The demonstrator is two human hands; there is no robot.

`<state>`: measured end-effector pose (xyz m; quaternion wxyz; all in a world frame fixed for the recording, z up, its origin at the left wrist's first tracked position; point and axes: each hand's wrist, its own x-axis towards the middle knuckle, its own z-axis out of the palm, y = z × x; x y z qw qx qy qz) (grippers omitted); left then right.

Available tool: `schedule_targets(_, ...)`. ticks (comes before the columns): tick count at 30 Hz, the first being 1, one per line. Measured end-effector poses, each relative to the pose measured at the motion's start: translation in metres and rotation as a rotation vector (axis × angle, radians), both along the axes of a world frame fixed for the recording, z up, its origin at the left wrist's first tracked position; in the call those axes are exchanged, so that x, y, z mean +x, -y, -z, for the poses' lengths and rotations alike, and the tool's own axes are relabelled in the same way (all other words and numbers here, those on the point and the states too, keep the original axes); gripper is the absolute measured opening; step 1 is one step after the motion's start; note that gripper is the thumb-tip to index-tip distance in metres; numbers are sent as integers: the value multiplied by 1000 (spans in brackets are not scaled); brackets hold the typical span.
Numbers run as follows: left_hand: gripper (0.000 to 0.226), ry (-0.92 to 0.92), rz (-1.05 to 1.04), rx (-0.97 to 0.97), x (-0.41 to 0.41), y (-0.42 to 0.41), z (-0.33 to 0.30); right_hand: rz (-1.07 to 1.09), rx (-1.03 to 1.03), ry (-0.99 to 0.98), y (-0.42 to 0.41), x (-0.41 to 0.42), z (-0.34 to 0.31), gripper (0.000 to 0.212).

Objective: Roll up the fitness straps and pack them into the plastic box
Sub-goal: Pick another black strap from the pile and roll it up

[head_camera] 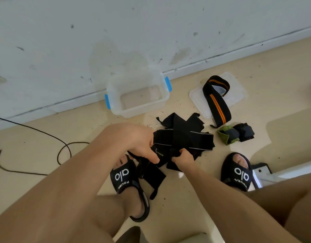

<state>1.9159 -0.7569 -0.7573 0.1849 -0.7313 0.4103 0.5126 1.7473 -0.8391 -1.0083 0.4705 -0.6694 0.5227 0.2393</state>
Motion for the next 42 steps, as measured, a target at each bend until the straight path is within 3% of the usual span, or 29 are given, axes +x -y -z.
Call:
schedule_targets(7,48,18,-24,-40,17,2,-2,122,-87,-60,-13,15,18,58)
schedule_targets(12,47,31,-41,-9,24,-1,0,178,24,-33,-16,18,21,28)
schedule_targets(17,48,57,-31,-9,28,5,-2,206,74,110,-2,9,-1,13)
schedule_targets(26,55,122,-67,-52,23,19,-10,402,-32,447,71,21,-101,14)
schedule_targets(31,45,124,-98,-120,22,26,-11,396,-200,666,131,71,-181,7)
schedule_targets(36,29,84,-104,-152,19,30,-15,343,-397,843,179,116,-243,13)
schedule_targets(39,26,68,-112,-168,20,31,-14,278,-498,802,191,129,-242,11)
schedule_targets(42,22,54,-143,-229,22,32,-8,188,-485,605,191,120,-203,22)
